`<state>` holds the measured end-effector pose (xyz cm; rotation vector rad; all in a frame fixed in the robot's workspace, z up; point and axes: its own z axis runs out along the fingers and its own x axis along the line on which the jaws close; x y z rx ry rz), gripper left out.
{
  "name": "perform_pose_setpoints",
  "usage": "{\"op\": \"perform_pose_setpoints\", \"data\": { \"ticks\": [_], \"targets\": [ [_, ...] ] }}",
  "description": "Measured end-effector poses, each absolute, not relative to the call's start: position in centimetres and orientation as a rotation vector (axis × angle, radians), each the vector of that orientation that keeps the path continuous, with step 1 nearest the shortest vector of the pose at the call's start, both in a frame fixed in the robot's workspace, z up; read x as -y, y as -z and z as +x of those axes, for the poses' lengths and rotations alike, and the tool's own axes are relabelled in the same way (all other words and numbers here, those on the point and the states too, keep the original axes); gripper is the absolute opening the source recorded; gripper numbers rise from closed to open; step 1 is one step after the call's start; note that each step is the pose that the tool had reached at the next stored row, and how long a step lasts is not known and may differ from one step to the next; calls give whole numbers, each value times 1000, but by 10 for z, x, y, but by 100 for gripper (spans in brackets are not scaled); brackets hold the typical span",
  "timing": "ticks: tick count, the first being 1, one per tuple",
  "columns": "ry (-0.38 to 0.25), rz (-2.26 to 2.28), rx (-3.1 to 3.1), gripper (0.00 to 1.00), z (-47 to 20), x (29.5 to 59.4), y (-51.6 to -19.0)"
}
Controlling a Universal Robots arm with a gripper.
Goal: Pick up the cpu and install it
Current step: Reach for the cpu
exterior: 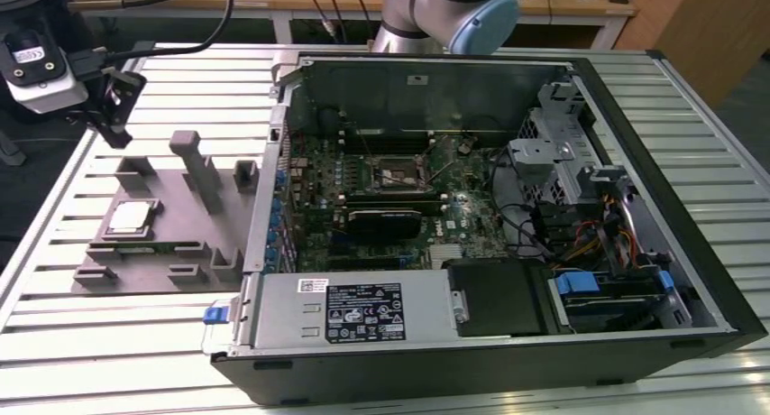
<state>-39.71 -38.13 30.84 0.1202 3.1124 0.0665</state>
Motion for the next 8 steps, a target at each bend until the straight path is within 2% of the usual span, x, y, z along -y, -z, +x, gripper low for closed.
{"op": "perform_pose_setpoints", "data": {
  "ticks": [8],
  "targets": [
    [-67,120,-3112,11,-400,385,-302]
  ]
}}
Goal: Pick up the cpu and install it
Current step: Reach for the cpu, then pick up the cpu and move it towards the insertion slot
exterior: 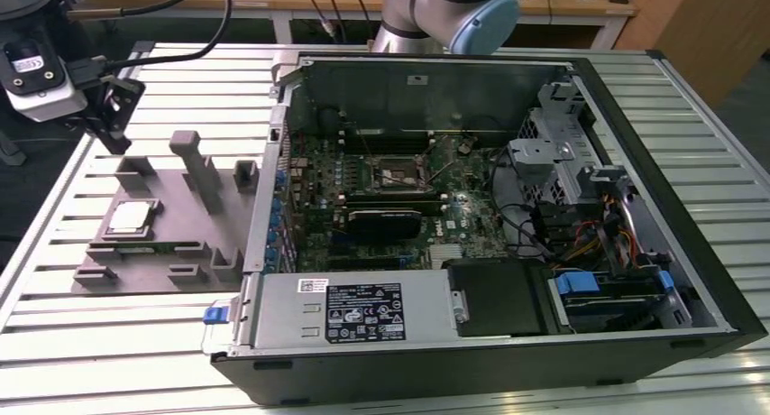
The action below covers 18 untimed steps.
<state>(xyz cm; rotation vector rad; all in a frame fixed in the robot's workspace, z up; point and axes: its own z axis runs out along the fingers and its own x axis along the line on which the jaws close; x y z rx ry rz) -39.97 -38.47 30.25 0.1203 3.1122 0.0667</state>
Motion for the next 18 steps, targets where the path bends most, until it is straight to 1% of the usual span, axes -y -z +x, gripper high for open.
{"op": "perform_pose_setpoints", "data": {
  "ticks": [18],
  "targets": [
    [-67,120,-3112,11,-402,387,-296]
  ]
}}
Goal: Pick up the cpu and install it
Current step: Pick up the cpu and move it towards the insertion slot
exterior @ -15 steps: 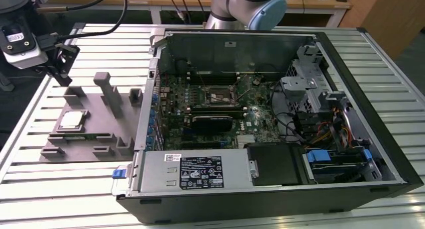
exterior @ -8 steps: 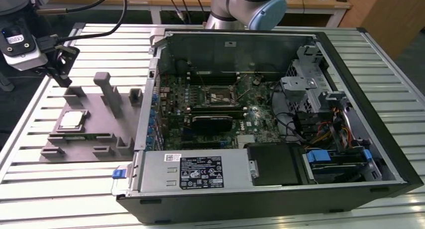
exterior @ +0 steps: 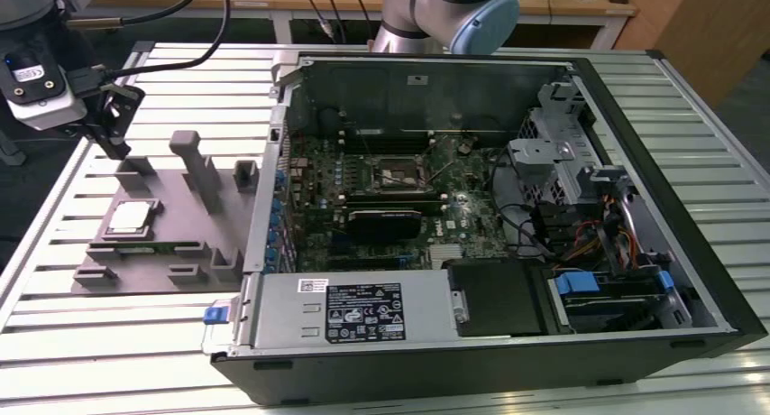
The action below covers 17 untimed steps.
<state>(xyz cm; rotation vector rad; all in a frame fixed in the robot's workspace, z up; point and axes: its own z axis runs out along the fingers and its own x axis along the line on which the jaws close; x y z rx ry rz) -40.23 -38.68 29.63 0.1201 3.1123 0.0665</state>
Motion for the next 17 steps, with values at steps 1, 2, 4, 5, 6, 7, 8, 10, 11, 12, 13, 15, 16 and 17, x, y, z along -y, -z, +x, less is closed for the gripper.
{"op": "perform_pose_setpoints", "data": {
  "ticks": [1,2,4,5,6,7,8,10,11,12,13,15,16,17],
  "targets": [
    [-67,120,-3112,11,-403,387,-296],
    [-67,120,-3112,11,-403,387,-296],
    [-66,120,-3112,11,-403,387,-295],
    [-67,120,-3112,11,-404,387,-295],
    [-67,120,-3112,11,-404,387,-295],
    [-67,120,-3112,11,-404,387,-295],
    [-67,120,-3112,11,-405,387,-294],
    [-67,120,-3112,11,-405,387,-294],
    [-67,120,-3112,11,-406,387,-293],
    [-67,120,-3112,11,-406,387,-293],
    [-67,120,-3112,11,-406,387,-293],
    [-67,120,-3112,11,-407,387,-292],
    [-67,120,-3112,11,-407,387,-292],
    [-67,120,-3112,11,-408,387,-291]
  ]
}}
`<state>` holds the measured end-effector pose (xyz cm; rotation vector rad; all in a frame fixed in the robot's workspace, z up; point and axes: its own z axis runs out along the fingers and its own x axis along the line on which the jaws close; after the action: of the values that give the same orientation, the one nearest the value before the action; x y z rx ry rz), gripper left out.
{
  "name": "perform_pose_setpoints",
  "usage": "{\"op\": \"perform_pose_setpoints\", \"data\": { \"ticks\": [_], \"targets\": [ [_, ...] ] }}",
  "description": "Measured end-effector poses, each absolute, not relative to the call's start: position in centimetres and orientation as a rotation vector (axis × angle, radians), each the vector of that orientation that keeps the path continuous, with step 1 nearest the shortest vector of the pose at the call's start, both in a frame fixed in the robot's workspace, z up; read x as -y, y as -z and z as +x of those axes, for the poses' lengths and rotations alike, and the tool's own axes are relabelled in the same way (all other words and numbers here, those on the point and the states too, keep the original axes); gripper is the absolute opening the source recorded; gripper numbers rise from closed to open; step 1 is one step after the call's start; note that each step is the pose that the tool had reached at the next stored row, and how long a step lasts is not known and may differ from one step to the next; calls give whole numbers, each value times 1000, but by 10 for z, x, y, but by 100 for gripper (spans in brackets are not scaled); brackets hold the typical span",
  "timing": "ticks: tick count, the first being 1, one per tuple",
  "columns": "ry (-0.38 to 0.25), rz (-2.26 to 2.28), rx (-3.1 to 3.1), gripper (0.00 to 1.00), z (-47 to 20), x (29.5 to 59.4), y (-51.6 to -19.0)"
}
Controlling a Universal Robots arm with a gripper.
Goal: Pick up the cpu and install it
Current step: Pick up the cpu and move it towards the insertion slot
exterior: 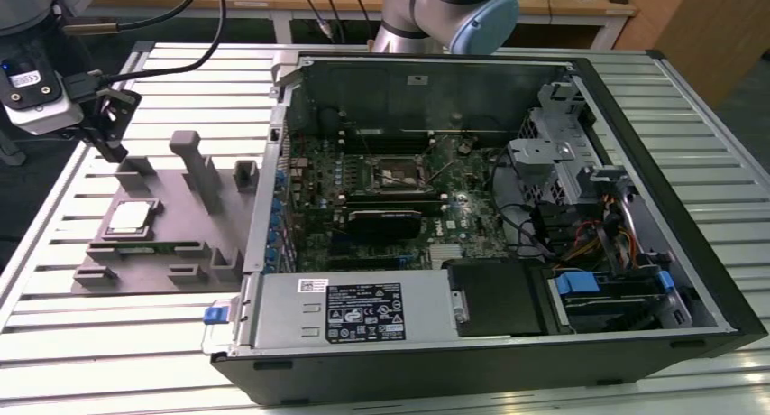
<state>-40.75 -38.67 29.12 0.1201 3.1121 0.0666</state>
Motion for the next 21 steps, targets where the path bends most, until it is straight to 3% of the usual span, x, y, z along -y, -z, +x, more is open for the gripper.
{"op": "perform_pose_setpoints", "data": {
  "ticks": [21],
  "targets": [
    [-61,120,-3112,11,-413,387,-280]
  ]
}}
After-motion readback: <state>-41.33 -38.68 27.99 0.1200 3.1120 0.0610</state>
